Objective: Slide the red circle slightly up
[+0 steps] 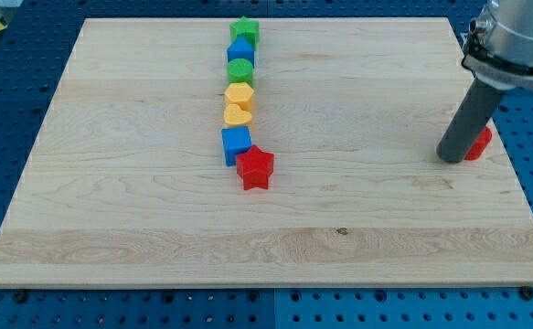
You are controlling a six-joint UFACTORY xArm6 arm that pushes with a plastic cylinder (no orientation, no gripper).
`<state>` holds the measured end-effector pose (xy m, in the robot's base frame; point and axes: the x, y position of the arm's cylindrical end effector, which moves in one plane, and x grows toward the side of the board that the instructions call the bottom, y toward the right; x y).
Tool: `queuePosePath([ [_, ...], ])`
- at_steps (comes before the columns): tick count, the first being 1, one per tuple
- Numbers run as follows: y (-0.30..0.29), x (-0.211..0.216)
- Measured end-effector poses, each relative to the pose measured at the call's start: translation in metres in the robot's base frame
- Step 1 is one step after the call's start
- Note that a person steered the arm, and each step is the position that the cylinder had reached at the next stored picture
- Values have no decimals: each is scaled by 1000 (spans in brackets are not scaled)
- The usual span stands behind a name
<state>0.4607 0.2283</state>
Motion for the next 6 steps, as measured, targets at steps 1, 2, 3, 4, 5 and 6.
queuePosePath([
  [1,13,-3],
  [2,13,36],
  [3,31,36],
  [4,52,13],
  [5,54,-7],
  [6,53,-35],
])
